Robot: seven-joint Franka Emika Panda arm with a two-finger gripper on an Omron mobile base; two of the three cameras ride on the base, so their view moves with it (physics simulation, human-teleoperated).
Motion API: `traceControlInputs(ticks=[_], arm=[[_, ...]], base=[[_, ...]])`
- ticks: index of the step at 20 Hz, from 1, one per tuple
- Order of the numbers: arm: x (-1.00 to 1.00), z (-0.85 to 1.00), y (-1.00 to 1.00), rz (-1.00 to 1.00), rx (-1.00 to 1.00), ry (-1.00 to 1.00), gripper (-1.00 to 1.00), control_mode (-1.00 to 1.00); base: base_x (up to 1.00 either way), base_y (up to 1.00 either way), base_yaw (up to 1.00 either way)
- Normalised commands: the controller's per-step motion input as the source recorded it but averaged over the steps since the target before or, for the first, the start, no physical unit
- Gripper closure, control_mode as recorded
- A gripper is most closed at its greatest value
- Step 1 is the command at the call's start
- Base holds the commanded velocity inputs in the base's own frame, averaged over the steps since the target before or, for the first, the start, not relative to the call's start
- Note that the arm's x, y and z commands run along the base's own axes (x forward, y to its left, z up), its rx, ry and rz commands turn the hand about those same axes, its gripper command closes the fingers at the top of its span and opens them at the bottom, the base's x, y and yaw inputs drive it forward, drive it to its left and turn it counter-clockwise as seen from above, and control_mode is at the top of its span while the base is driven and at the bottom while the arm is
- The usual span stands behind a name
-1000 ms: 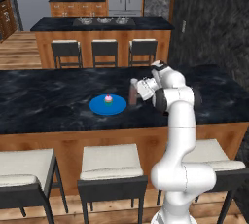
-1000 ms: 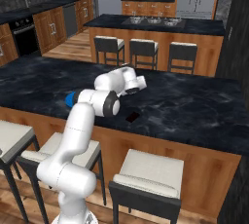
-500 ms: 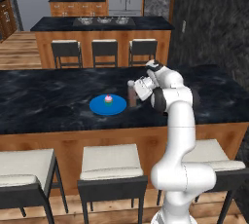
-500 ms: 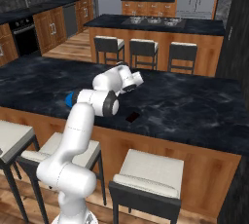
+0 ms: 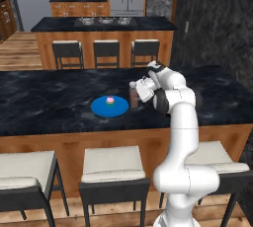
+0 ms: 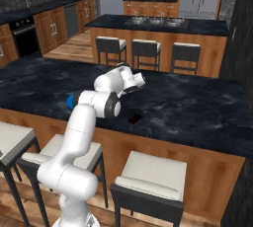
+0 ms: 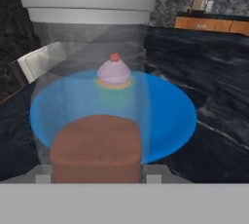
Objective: Take the cinnamon bottle from the cabinet and place it on the dining table, next to the plate with the cupcake. Then take the chocolate from the dining counter and place it on the cupcake plate.
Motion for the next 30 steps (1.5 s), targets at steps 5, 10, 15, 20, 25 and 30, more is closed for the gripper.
traceControlInputs(ticks=[5,10,15,20,25,30], arm=[[0.13,-0.21,-0.01,0.0,0.0,-0.09,1.0,-1.0],[0.13,-0.23,-0.04,0.0,0.0,-0.03,1.0,-1.0],[0.13,-0.26,-0.1,0.0,0.0,0.0,1.0,-1.0],[0.01,-0.32,-0.09,0.0,0.0,0.0,1.0,-1.0],[0.0,-0.36,-0.09,0.0,0.0,0.0,1.0,-1.0],[0.0,-0.39,-0.04,0.0,0.0,-0.01,1.0,-1.0]], base=[[0.0,0.0,0.0],[0.0,0.0,0.0],[0.0,0.0,0.0],[0.0,0.0,0.0],[0.0,0.0,0.0],[0.0,0.0,0.0]])
